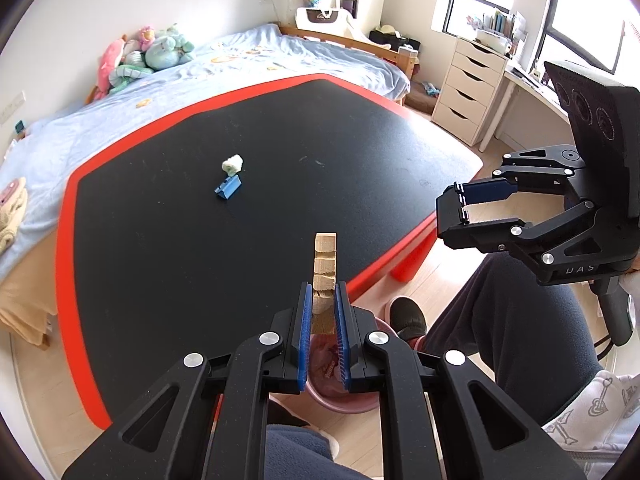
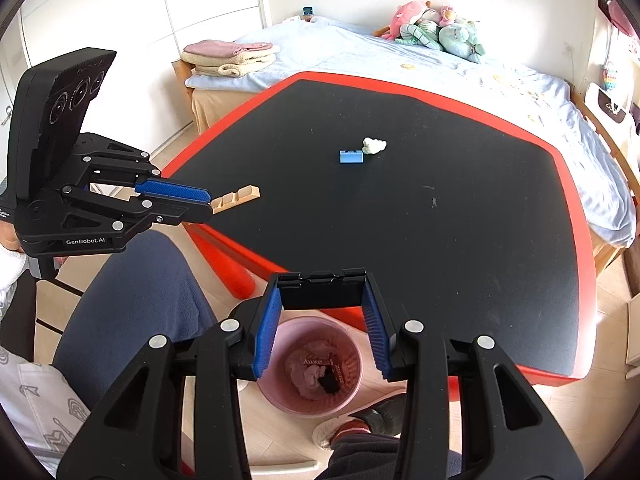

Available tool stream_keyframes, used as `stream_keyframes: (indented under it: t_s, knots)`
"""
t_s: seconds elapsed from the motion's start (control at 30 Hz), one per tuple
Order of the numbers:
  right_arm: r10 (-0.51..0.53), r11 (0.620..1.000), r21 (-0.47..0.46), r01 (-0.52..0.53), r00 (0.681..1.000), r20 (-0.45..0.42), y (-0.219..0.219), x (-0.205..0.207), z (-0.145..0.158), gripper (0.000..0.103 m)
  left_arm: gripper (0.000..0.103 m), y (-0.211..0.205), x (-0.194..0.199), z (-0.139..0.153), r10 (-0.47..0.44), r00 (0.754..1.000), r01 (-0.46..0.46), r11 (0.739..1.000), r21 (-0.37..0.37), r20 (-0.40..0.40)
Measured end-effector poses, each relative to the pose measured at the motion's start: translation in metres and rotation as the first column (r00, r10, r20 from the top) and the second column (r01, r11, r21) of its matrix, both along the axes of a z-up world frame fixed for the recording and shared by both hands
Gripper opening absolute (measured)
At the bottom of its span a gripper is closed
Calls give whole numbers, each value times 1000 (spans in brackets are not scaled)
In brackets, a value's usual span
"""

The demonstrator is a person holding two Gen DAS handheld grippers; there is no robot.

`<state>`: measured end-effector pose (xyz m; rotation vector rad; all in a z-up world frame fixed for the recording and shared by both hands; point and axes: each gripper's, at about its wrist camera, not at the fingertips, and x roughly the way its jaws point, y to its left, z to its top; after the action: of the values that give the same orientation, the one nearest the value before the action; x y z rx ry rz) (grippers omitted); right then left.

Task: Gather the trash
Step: 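Carry the black clip and wooden clothespins over the pink wastebasket and release both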

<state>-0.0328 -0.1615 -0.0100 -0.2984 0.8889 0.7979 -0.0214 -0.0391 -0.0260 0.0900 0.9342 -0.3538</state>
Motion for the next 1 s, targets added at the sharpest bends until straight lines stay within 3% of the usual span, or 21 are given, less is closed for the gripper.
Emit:
stream_keyframes:
  t_s: [0.3, 1.0]
  knots:
    - [-4, 1000, 0, 4, 999, -35, -9, -24, -12, 40, 12, -16, -25, -12, -23, 999, 23, 1000, -8, -30]
    - [17, 1000, 21, -16, 999, -51, -10, -30, -15, 40, 12, -23, -26, -17, -42, 998, 41, 999, -19, -49]
